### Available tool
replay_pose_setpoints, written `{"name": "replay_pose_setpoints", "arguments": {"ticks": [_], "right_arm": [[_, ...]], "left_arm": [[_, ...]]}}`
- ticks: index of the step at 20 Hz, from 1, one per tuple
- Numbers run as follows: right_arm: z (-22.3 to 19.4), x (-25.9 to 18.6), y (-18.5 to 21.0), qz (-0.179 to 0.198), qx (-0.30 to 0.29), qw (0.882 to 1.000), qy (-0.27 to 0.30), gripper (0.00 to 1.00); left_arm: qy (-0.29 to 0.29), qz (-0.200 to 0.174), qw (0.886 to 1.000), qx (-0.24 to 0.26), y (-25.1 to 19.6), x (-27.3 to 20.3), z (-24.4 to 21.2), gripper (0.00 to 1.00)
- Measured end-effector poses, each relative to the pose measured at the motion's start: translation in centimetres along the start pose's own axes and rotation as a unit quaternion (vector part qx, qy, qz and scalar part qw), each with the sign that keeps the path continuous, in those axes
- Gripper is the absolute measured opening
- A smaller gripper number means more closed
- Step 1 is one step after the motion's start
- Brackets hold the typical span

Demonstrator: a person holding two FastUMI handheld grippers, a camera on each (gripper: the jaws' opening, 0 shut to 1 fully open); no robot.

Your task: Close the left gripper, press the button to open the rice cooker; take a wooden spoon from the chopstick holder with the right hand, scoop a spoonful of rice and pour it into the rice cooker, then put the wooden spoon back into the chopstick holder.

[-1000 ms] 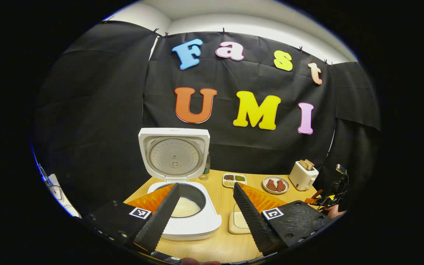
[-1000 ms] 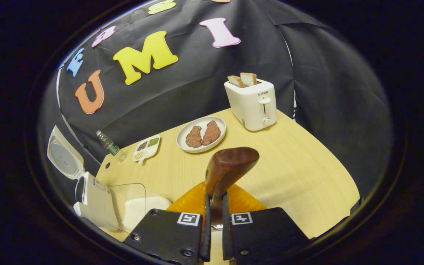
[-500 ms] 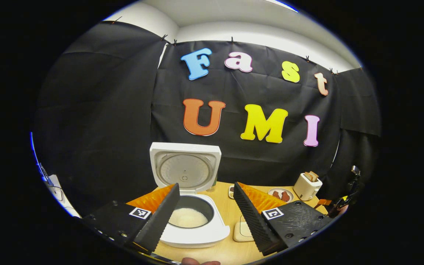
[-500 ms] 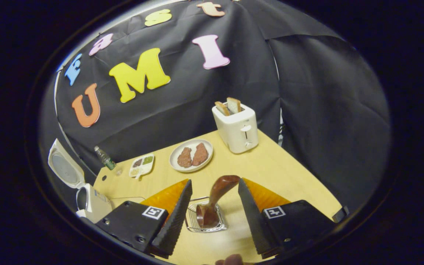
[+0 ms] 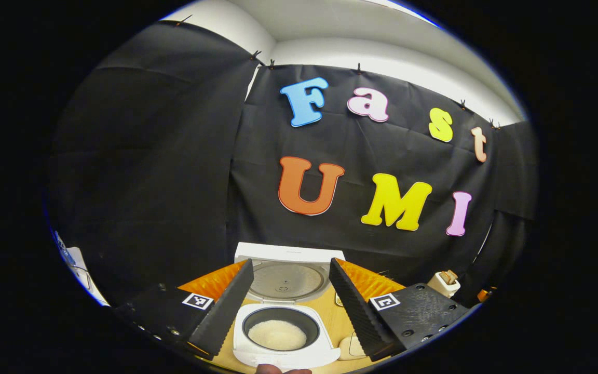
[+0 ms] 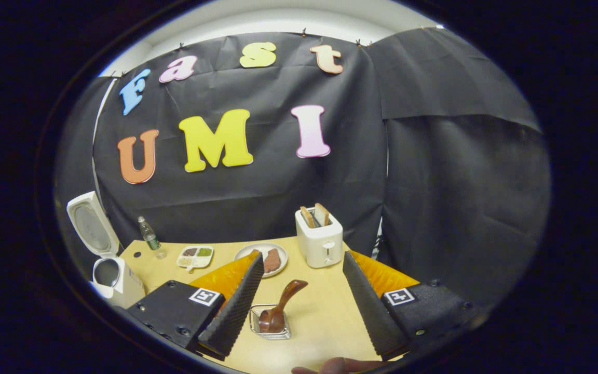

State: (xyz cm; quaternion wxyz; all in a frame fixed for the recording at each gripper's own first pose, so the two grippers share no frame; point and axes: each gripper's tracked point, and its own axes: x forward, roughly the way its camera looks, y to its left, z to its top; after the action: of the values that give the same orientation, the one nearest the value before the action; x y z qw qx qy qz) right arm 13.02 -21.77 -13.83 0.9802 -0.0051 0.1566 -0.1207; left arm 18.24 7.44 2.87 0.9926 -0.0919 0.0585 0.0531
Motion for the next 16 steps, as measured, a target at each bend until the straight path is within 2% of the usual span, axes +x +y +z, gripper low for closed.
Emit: {"name": "replay_pose_setpoints", "arguments": {"ticks": [1, 5, 6, 7, 11, 16], "right_arm": [[0.3, -0.8, -0.2, -0.003, -0.004, 1.0, -0.004, 1.0], [0.0, -3.5, -1.6, -0.016, -0.021, 1.0, -0.002, 1.0], [-0.6, -3.9, -2.1, -0.02, -0.02, 1.0, 0.007, 0.96], [-1.1, -4.5, -2.8, -0.029, -0.016, 0.999, 0.014, 1.0], [-2.1, -6.4, -5.3, -0.067, -0.008, 0.997, 0.022, 0.96], [-2.4, -7.7, -6.2, -0.091, 0.011, 0.995, 0.028, 0.96]], "left_arm": [[-0.001, 0.004, 1.0, 0.002, 0.3, 1.1, 0.7, 0.94], [0.007, 0.016, 1.0, 0.018, 1.6, 6.6, 2.3, 0.94], [0.014, 0.02, 0.999, 0.024, 2.1, 7.9, 2.2, 0.94], [0.023, 0.026, 0.999, 0.031, 2.8, 9.1, 1.9, 0.94], [0.057, 0.043, 0.996, 0.05, 5.1, 13.6, 0.4, 0.94], [0.098, 0.031, 0.993, 0.061, 5.2, 16.8, -2.4, 0.94]]}}
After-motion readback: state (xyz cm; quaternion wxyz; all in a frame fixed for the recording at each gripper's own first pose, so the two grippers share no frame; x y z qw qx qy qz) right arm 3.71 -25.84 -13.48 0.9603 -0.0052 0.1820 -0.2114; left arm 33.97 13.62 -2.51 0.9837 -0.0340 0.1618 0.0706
